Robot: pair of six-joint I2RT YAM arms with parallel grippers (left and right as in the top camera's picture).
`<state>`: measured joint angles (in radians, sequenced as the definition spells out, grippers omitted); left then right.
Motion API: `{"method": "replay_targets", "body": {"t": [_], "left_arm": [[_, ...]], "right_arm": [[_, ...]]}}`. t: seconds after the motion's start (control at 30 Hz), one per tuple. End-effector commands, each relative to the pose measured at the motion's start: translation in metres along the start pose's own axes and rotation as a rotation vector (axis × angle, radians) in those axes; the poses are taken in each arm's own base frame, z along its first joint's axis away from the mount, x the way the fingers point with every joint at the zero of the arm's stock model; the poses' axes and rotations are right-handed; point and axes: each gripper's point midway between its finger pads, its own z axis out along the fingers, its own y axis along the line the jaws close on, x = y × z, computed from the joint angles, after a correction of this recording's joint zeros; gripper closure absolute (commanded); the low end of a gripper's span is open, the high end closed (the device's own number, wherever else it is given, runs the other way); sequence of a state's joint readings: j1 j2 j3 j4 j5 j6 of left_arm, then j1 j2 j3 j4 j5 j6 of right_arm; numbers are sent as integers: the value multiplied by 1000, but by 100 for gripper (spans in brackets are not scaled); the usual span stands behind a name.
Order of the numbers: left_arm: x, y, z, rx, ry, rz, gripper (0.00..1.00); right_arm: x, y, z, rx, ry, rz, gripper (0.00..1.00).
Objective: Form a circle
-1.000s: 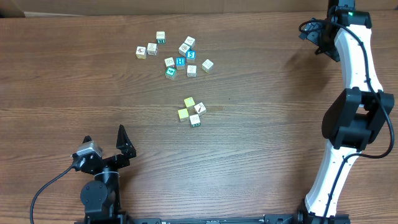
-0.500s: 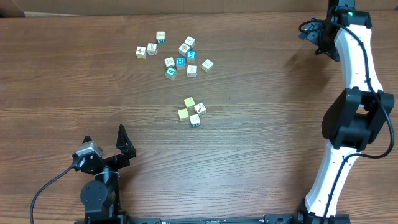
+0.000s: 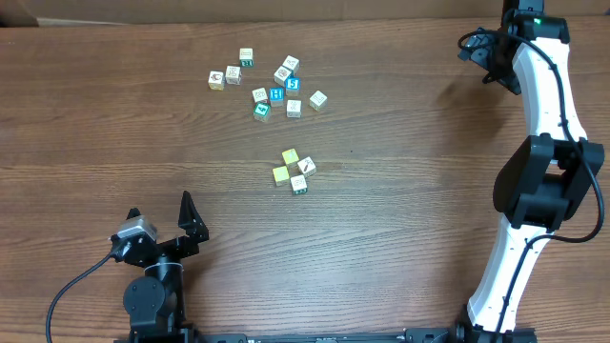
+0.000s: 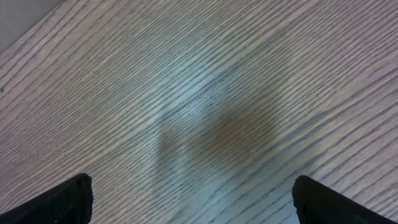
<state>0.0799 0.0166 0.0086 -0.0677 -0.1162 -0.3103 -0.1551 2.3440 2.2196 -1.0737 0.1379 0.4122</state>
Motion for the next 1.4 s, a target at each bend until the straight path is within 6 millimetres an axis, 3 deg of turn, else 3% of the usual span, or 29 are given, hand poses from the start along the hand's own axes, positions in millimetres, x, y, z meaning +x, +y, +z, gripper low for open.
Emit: {"method": "replay_targets", "body": {"t": [0.0,0.6,0.7,0.8,0.97,1.17,1.37], "left_arm": [[0,-3,-1,16,-5,18,0],[0,-3,-1,17,-4,18,1],[0,-3,-1,17,-4,18,0],[0,-3,-1,16,-5,18,1],[0,-3,-1,17,-4,18,0],[0,-3,-1,17,-4,18,1],[0,-3,-1,17,-4,18,0]], "right_arm": [[-10,3,-15,-12,-38,2,0],[-9,5,-15,-14,-37,0,0],[-11,11,-27,-28,-54,-7,0],[-18,21,-57,-64,-104,-15,0],[-33,33,-132,-143,-225,-15,0],[-46,26,-219,-221,-366,6,0],[-45,19,-297,-297,-489,18,0]]}}
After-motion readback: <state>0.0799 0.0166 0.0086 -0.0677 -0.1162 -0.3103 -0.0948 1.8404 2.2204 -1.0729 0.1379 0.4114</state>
